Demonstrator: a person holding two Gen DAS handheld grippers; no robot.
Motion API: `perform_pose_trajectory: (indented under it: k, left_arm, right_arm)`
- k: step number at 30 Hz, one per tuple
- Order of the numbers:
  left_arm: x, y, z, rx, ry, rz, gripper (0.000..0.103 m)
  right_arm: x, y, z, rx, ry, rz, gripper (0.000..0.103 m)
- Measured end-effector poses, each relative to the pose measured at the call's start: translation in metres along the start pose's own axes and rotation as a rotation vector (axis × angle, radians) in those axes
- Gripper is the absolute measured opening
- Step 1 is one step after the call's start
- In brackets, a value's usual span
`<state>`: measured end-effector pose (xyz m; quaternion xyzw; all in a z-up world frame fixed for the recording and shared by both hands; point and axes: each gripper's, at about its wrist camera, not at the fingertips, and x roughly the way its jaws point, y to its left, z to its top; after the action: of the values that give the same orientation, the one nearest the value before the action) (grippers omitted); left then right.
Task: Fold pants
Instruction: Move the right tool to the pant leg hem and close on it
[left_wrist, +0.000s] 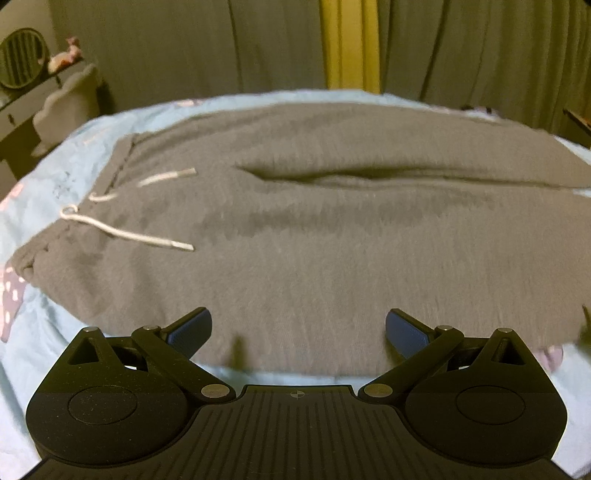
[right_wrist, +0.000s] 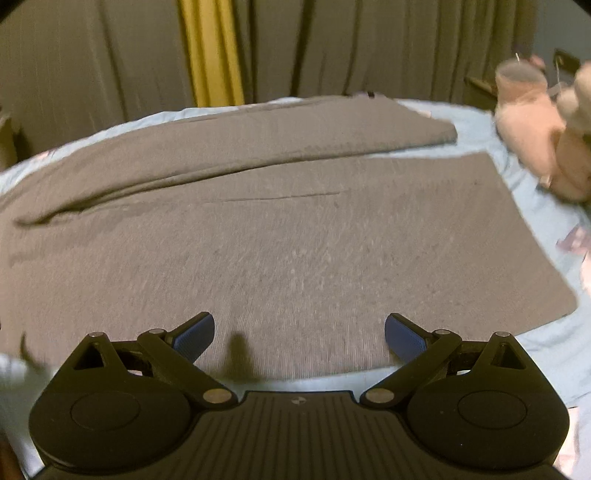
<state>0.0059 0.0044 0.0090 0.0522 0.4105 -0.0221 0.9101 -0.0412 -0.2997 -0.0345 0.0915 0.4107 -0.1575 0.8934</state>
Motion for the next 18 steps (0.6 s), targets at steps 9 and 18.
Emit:
perform_pose_trajectory:
  k: [9, 18]
  left_arm:
    - [0.047, 0.019, 0.037, -0.173, -0.01, 0.078, 0.103]
    - [0.101, 0.043, 0.049, -0.264, 0.007, 0.169, 0.103]
  right_arm:
    - [0.056, -0.031, 0.018, 0.176, 0.167, -0.042, 0.099]
    - [0.072, -0.012, 0.045, 0.081, 0.305, -0.142, 0.099]
